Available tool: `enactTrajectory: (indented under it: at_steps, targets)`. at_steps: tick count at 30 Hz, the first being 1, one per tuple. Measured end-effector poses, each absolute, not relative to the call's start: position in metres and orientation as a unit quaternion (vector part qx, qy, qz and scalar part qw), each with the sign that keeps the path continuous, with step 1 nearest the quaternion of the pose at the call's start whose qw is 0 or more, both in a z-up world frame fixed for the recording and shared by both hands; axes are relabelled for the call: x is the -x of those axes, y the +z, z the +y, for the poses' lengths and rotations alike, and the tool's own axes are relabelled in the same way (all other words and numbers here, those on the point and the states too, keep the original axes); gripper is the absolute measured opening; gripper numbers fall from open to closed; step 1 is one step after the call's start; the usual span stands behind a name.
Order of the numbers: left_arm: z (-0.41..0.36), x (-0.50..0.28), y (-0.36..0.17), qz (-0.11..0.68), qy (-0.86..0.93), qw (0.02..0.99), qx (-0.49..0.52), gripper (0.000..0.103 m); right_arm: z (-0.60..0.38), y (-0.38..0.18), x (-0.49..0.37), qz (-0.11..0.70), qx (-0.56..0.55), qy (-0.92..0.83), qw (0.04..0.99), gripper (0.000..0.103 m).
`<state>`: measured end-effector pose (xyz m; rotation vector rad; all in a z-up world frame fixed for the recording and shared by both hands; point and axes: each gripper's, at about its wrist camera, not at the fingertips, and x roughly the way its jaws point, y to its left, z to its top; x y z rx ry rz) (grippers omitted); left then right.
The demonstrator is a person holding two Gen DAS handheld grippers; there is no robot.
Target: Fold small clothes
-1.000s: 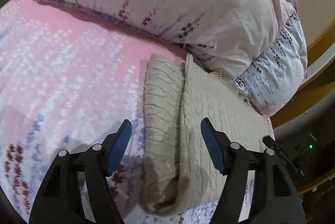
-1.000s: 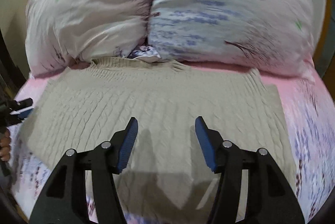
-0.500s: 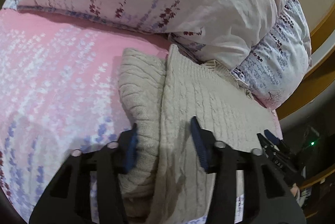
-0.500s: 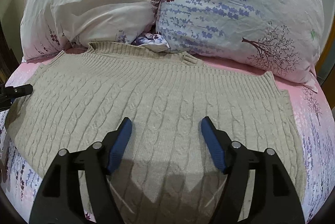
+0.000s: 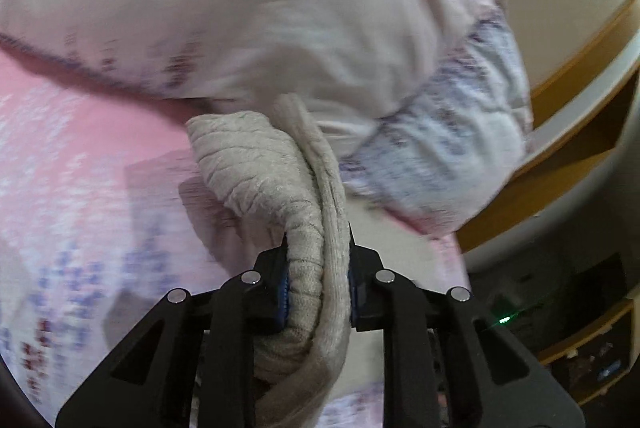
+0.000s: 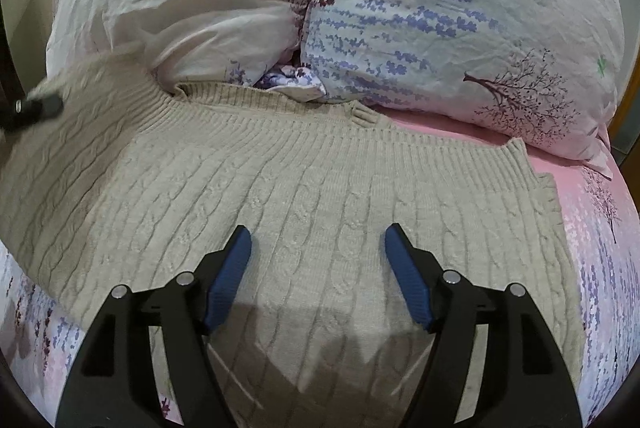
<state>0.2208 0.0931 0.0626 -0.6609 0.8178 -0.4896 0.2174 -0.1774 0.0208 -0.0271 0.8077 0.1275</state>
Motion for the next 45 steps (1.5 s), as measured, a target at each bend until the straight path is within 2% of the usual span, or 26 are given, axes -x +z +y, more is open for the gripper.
enactTrajectory:
  at_steps: [6,15,20,24,25,27,28,29,32,34,37,38,41,45]
  targets:
    - [0.030,-0.228,0.081,0.377,-0.294,0.820,0.315,0.020,-0.190,0.021,-0.206,0.387,0.049,0.049,0.919,0.074]
    - [-0.089,-0.238,0.065,0.410,-0.368,0.783,0.289,0.020,-0.275,0.041,-0.161,0.365,-0.055,0.068,0.927,0.076]
    - [-0.127,-0.242,0.048,0.432,-0.370,0.777,0.270,0.020,-0.324,0.044,-0.141,0.359,-0.086,0.036,0.929,0.076]
    - [-0.154,-0.245,0.040,0.441,-0.352,0.794,0.228,0.021,-0.356,0.047,-0.137,0.346,-0.158,0.041,0.924,0.076]
    - [-0.158,-0.246,0.040,0.444,-0.354,0.793,0.224,0.023,-0.363,0.048,-0.138,0.342,-0.182,0.050,0.921,0.076]
    - [-0.158,-0.244,0.043,0.442,-0.375,0.784,0.224,0.038,-0.371,0.049,-0.142,0.340,-0.222,0.075,0.911,0.076]
    - [-0.156,-0.242,0.047,0.440,-0.390,0.776,0.229,0.056,-0.376,0.047,-0.147,0.341,-0.250,0.096,0.901,0.076]
    - [-0.151,-0.241,0.051,0.437,-0.407,0.766,0.237,0.068,-0.381,0.045,-0.154,0.345,-0.284,0.120,0.887,0.076]
    - [-0.120,-0.235,0.068,0.419,-0.407,0.772,0.253,0.078,-0.389,0.036,-0.163,0.353,-0.353,0.160,0.852,0.076]
    - [-0.090,-0.235,0.075,0.405,-0.379,0.791,0.257,0.082,-0.391,0.030,-0.167,0.360,-0.388,0.176,0.830,0.076]
    - [-0.053,-0.237,0.073,0.402,-0.309,0.830,0.231,0.082,-0.392,0.025,-0.177,0.383,-0.399,0.171,0.816,0.075]
    - [-0.042,-0.239,0.069,0.411,-0.281,0.839,0.220,0.082,-0.391,0.023,-0.180,0.391,-0.398,0.166,0.813,0.072]
    - [-0.030,-0.240,0.054,0.433,-0.258,0.837,0.214,0.082,-0.385,0.019,-0.190,0.411,-0.396,0.172,0.803,0.066]
    - [-0.030,-0.243,0.031,0.467,-0.246,0.826,0.200,0.082,-0.376,0.011,-0.207,0.440,-0.387,0.167,0.793,0.063]
